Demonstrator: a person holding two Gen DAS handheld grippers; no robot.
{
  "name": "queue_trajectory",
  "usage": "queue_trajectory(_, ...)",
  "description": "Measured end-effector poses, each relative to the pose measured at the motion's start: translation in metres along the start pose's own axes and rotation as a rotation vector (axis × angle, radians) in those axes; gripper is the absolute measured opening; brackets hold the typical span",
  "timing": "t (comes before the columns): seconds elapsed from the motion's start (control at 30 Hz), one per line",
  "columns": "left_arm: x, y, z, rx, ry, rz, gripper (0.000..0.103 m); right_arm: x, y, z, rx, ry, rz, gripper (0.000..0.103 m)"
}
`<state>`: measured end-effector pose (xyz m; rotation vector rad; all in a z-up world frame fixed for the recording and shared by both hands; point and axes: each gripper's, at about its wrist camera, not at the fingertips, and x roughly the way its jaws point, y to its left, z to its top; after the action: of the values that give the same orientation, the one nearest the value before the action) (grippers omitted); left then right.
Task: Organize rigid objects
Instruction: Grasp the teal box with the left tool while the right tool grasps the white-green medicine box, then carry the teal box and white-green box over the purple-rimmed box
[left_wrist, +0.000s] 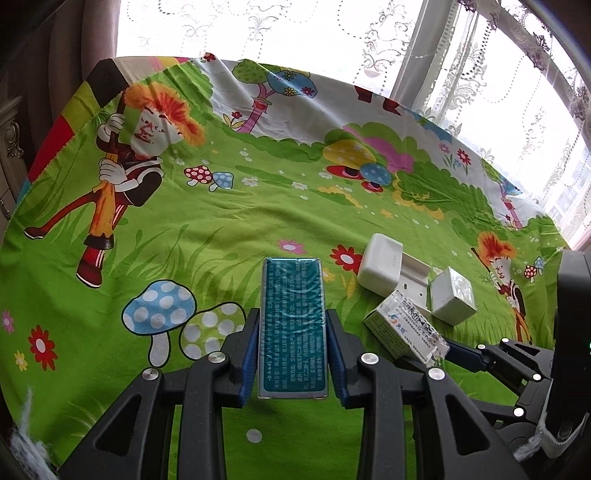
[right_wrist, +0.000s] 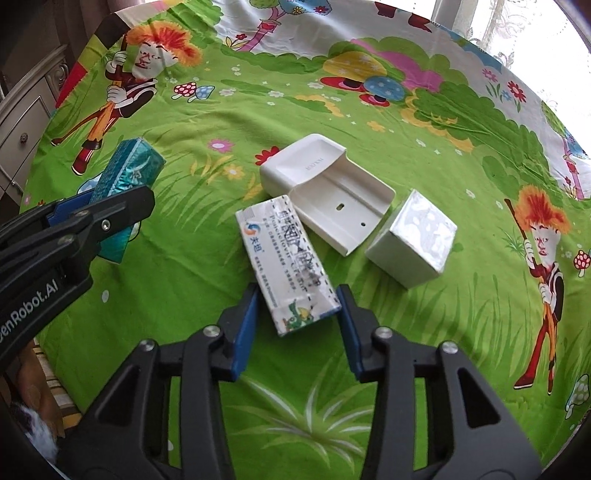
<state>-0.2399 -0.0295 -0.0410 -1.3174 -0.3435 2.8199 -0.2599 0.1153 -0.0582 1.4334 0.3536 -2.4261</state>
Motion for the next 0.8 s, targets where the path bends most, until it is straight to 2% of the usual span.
queue_trajectory(0.13,-0.005,-0.005,-0.002,0.012,-0.004,-0.019,0.034,-0.019,0.0,-0.007,0.019,-0.021,-0.013,0.037)
queue_trajectory(0.4,-0.027,-0.031,-0.009,0.074,-0.001,-0.085,0.034,-0.071,-0.018,-0.032,0.107,-0.089,-0.031,0.036)
queue_trajectory(0.8,-0.085,-0.12,-0.041,0.287,-0.001,-0.239,0.034,-0.144,-0.071,-0.102,0.271,-0.155,-0.106,0.036)
